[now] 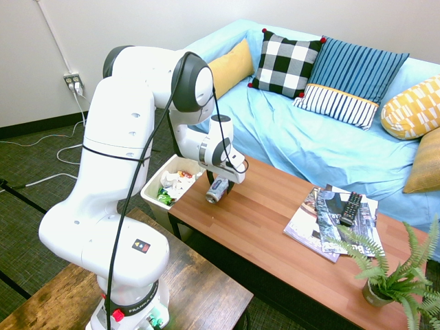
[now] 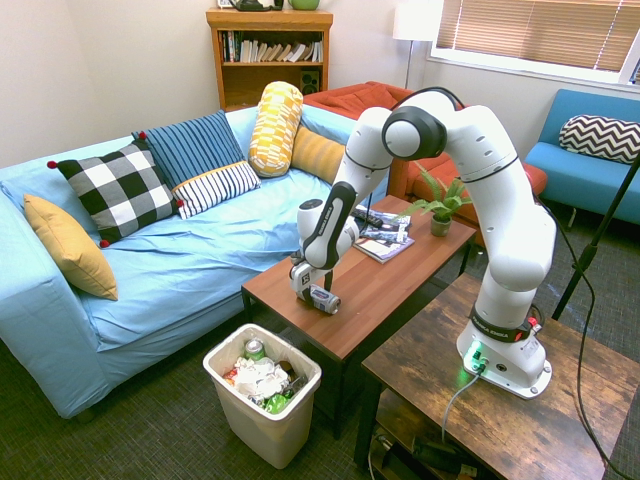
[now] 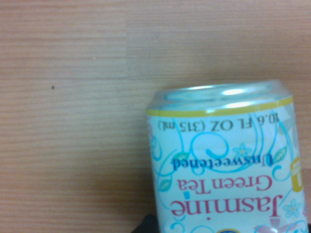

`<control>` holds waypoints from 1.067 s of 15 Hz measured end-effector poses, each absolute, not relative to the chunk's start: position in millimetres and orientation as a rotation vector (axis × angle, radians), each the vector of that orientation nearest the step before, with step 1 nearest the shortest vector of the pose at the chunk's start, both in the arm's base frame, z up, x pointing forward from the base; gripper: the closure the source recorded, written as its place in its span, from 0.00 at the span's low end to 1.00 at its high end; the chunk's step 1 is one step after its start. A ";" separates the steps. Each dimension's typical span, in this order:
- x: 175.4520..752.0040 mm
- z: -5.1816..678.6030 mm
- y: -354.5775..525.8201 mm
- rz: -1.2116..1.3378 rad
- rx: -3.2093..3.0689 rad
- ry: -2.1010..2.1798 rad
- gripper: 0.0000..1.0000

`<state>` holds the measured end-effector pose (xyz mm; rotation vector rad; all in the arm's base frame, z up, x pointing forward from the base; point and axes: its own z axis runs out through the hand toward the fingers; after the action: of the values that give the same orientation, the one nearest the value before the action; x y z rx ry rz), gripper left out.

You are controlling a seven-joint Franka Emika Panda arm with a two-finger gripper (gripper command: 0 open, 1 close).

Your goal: Throw the can in the trash bin

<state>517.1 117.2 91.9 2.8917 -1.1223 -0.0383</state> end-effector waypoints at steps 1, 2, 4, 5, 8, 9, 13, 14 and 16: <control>517.0 91.9 117.2 -0.039 2.891 -1.125 1.00; 516.9 91.8 116.5 -0.042 2.888 -1.127 1.00; 518.9 94.2 113.2 -0.059 2.869 -1.138 1.00; 522.4 99.5 113.0 -0.055 2.863 -1.143 1.00; 532.7 144.6 151.2 0.013 2.868 -1.098 1.00; 531.6 166.8 182.9 0.046 2.870 -1.063 1.00; 508.4 195.3 312.8 0.099 2.864 -0.927 1.00; 505.6 183.4 332.3 0.094 2.861 -0.898 1.00; 504.9 153.1 357.4 0.080 2.854 -0.847 0.00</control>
<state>504.9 357.4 153.1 2.8542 -0.8468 0.0796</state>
